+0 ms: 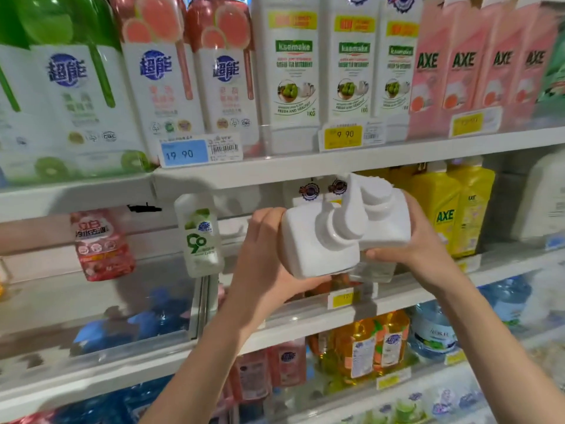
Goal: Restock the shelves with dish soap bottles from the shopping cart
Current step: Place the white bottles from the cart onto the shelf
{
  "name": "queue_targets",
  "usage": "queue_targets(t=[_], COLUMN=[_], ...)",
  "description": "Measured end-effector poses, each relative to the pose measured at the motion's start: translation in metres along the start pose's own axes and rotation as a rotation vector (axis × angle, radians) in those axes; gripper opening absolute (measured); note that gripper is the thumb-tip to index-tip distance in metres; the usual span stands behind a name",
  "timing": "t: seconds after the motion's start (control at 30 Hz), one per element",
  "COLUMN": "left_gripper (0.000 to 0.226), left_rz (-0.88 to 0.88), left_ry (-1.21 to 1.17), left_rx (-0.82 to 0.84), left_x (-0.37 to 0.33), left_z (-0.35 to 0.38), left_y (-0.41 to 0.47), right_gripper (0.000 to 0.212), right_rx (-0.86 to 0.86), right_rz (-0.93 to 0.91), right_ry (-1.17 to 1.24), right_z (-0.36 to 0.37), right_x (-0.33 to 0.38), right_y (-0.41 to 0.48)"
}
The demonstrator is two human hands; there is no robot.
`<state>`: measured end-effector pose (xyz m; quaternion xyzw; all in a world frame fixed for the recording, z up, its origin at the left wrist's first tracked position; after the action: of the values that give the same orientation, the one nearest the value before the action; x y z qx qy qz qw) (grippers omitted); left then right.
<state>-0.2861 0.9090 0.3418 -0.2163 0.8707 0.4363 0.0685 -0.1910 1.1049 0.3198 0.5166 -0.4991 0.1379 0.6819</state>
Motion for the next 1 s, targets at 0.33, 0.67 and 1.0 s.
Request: queue_targets(t=[0.33, 0.67, 1.0], left_gripper=[0.087, 0.072, 0.04], left_rz=[-0.055, -0.479, -0.595], left_ry=[-0.074, -0.342, -0.595], left_rx=[-0.031, 0.123, 0.172], left_x=[0.023, 0.091, 0.084], left_z=[0.043, 0.098, 0.137], left_y=[-0.002, 0.024, 0.036], right_gripper=[0.106, 0.106, 0.073], right_rx=[0.092, 0.152, 0.201], right_rz=[0.074, 0.194, 0.32], right_ry=[-0.039, 0.097, 0.166], right_z=[-0.01, -0.023, -0.022], right_x=[-0.053, -0.099, -0.122], right_y=[0.032, 0.054, 0.072])
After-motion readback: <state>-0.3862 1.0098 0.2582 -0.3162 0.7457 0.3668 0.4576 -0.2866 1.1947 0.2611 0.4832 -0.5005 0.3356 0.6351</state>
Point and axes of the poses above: each hand's wrist, its own y-axis towards the middle knuckle, its own z-axis out of the palm, x = y × z, the point moved 10 cm from there along y, towards the middle knuckle, and after that the axes turned 7 degrees about y, right-handed, at the moved point
